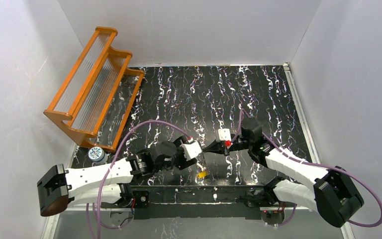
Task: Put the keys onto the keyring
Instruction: Place the keyring at the center of the board.
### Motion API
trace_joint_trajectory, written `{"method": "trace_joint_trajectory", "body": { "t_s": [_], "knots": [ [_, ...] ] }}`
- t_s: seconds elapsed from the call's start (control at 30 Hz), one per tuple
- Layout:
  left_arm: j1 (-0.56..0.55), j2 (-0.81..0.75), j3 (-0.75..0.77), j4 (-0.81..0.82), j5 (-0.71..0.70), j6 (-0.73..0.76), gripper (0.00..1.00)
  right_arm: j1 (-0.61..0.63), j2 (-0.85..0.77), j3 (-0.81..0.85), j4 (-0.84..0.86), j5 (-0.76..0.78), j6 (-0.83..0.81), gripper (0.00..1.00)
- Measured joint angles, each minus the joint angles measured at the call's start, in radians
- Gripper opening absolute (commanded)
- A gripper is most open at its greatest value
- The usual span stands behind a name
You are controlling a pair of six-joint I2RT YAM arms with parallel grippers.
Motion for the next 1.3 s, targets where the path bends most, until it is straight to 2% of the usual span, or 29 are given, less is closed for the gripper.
{"method": "trace_joint_trajectory", "body": {
  "t_s": [0.27,0.47,0.7,0.9,0.93,1.07,1.13,1.17,1.2,1.23,1.3],
  "knots": [
    [0.214,-0.021,-0.032,0.105,0.266,-0.149,0.58,0.0,0.0,-0.002,-0.009,-0.011,-0.008,0.01],
    [0.368,-0.023,-0.137,0.323,0.485,-0.409,0.59,0.0,0.0,-0.002,-0.03,-0.025,-0.027,0.01],
    [0.457,-0.021,-0.191,0.509,0.557,-0.668,0.6,0.0,0.003,-0.002,-0.029,-0.023,-0.023,0.01],
    [0.472,-0.021,-0.193,0.497,0.506,-0.731,0.62,0.0,0.12,0.043,-0.031,0.039,0.035,0.04],
    [0.472,-0.021,-0.192,0.485,0.494,-0.736,0.63,0.0,0.14,0.059,-0.033,0.052,0.043,0.08],
    [0.473,-0.016,-0.169,0.403,0.451,-0.737,0.67,-0.001,0.217,0.104,-0.04,0.122,0.105,0.36],
    [0.473,-0.012,-0.132,0.343,0.423,-0.722,0.78,-0.001,0.251,0.106,-0.045,0.152,0.14,0.51],
    [0.473,-0.012,-0.111,0.315,0.407,-0.713,0.9,-0.001,0.265,0.107,-0.05,0.165,0.158,0.7],
    [0.473,-0.012,-0.095,0.294,0.389,-0.704,0.97,-0.001,0.272,0.107,-0.056,0.179,0.173,0.94],
    [0.473,-0.012,-0.073,0.269,0.365,-0.691,0.98,-0.001,0.274,0.107,-0.063,0.2,0.194,0.98],
    [0.473,-0.013,-0.037,0.226,0.307,-0.673,0.98,-0.001,0.268,0.109,-0.065,0.255,0.22,0.99]
  ]
}}
